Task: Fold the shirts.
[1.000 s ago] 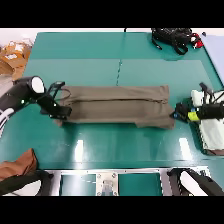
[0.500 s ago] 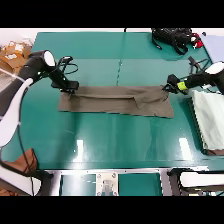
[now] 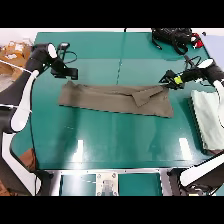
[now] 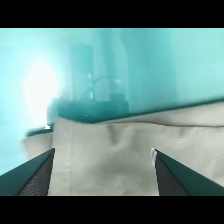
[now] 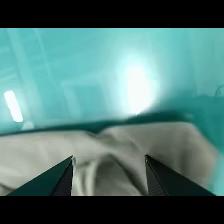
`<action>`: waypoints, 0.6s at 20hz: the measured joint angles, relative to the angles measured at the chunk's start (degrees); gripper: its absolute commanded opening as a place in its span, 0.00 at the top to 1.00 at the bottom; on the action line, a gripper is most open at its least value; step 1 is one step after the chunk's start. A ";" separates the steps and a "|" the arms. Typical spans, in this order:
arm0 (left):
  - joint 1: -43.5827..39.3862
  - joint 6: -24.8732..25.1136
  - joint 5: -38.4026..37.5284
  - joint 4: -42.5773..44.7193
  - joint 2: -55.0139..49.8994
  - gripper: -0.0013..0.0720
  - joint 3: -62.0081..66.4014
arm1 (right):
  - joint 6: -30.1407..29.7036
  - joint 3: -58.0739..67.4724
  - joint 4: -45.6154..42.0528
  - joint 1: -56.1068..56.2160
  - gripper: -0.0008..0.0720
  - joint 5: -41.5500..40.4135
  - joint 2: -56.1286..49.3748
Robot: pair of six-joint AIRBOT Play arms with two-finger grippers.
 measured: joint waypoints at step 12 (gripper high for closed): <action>1.20 -0.85 -14.03 -4.09 -0.31 0.01 5.73 | -16.09 -10.60 7.69 -9.40 0.16 12.74 -0.46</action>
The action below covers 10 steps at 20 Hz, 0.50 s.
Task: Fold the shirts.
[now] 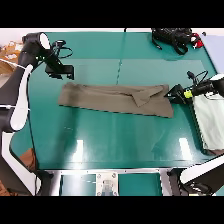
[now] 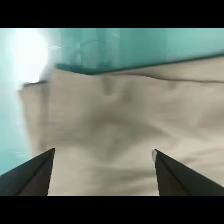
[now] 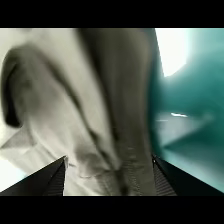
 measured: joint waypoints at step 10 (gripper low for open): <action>-0.22 0.22 0.50 -16.74 -0.02 0.95 0.00 | -4.33 -0.92 6.43 1.60 0.97 -6.58 -2.54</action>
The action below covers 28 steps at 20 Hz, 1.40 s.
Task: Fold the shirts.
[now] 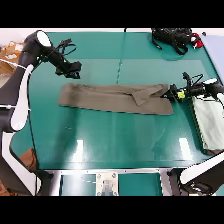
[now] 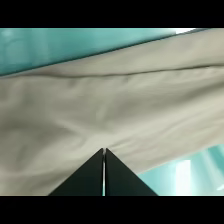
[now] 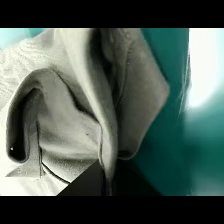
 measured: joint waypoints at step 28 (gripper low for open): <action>-21.33 3.54 17.16 -18.01 -7.48 0.96 -2.36 | 2.73 18.62 1.95 15.34 0.97 13.66 24.28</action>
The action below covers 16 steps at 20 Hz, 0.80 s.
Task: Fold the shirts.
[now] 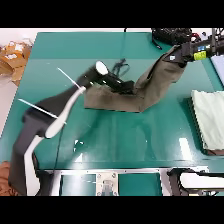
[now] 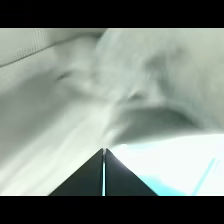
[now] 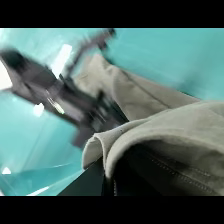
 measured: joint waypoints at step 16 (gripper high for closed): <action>30.82 7.65 -26.34 17.79 17.09 0.95 0.94 | 13.88 -2.36 -1.09 42.80 0.45 -41.20 -21.90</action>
